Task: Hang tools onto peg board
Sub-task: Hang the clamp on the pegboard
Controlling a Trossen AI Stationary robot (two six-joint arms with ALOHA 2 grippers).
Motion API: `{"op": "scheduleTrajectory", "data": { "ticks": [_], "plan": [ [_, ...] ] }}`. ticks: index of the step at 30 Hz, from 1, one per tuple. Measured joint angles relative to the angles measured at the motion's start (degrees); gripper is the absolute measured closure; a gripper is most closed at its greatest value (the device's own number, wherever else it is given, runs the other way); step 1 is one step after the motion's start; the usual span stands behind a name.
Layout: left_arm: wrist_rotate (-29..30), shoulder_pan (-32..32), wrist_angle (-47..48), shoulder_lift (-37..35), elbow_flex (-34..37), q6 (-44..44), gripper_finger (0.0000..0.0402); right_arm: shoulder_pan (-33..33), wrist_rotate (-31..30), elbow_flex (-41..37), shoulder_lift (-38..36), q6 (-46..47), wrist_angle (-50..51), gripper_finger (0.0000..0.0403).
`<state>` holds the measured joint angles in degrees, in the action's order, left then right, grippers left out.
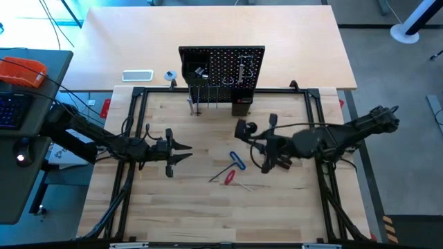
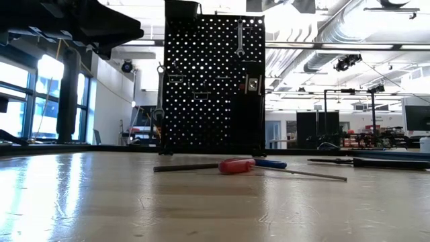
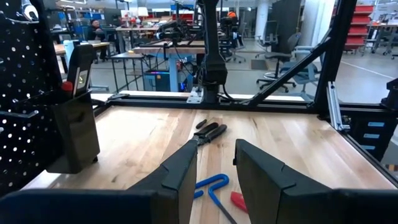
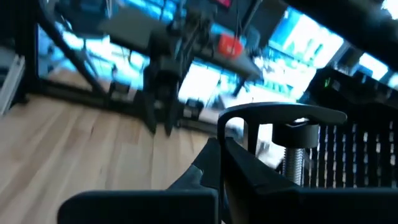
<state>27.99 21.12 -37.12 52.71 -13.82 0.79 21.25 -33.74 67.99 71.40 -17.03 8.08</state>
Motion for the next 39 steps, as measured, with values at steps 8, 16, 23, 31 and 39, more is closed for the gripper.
{"op": "scheduleTrajectory", "data": {
  "ticks": [8,16,23,31,39],
  "plan": [
    [0.0,0.0,0.0,0.0,0.0,0.0,0.03,-9.9,11.8,0.0,0.1,-5.0,-10.7,0.0403],
    [1.0,-0.2,-1.0,0.0,0.0,-0.8,0.03,-19.2,25.1,0.0,2.2,-4.6,-21.7,0.0403],
    [2.4,-0.2,-8.7,0.0,-0.7,-7.4,0.03,-24.8,41.8,0.0,5.1,2.4,-27.6,0.0403],
    [-6.9,-2.9,-13.5,0.0,-5.1,-14.3,0.03,-22.4,69.0,0.0,7.9,6.6,-28.1,0.0403],
    [-22.9,-8.8,-13.4,5.6,-11.9,-10.4,0.0298,-17.8,77.6,0.0,12.3,6.8,-38.7,0.0403]
  ]
}}
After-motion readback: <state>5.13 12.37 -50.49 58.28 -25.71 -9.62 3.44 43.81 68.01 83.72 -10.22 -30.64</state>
